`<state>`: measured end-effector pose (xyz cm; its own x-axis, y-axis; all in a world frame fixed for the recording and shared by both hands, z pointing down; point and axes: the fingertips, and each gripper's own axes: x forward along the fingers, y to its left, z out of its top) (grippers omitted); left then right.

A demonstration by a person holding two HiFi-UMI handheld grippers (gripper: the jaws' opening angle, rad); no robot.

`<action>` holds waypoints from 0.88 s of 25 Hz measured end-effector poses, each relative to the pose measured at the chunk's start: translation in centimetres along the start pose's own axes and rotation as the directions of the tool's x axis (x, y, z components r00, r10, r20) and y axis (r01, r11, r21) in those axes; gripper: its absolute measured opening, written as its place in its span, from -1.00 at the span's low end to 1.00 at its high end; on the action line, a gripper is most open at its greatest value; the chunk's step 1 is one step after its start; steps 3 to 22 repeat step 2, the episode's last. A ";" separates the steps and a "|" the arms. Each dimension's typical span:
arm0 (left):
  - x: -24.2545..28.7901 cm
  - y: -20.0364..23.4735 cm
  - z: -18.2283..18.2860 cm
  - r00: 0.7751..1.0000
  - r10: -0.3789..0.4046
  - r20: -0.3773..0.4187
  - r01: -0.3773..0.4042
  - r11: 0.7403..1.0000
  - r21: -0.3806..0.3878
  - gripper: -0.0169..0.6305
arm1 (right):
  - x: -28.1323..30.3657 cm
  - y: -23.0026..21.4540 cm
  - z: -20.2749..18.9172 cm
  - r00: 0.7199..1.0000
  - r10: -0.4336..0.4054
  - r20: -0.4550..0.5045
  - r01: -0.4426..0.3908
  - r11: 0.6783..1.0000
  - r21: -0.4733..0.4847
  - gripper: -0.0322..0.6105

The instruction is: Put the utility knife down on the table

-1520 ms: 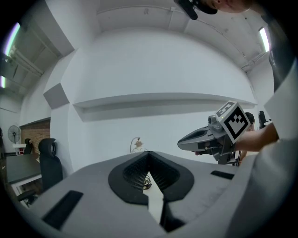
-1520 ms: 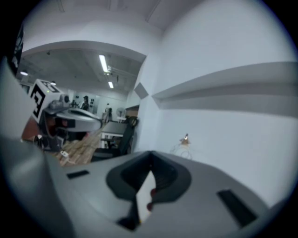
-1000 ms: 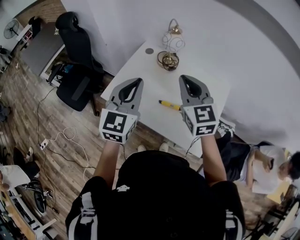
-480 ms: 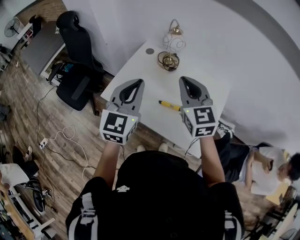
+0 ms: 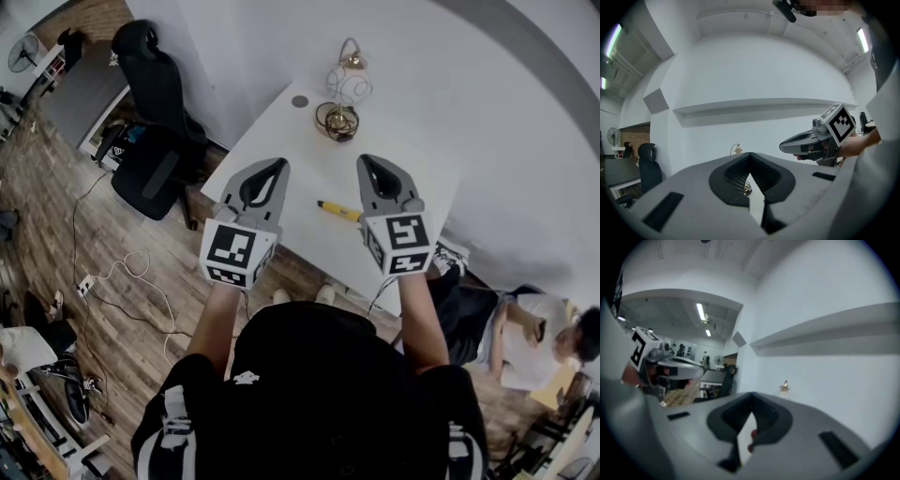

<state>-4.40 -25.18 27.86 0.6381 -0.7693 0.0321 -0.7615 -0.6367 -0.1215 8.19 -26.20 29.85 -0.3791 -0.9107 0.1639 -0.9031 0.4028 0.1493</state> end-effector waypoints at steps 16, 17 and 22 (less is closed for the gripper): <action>0.0 0.1 0.0 1.000 -0.001 -0.001 0.001 1.000 0.000 -0.90 | 0.1 0.1 0.1 1.000 0.001 0.000 -0.001 1.000 0.001 -0.79; 0.0 0.1 0.0 1.000 -0.001 -0.001 0.001 1.000 0.000 -0.90 | 0.1 0.1 0.1 1.000 0.001 0.000 -0.001 1.000 0.001 -0.79; 0.0 0.1 0.0 1.000 -0.001 -0.001 0.001 1.000 0.000 -0.90 | 0.1 0.1 0.1 1.000 0.001 0.000 -0.001 1.000 0.001 -0.79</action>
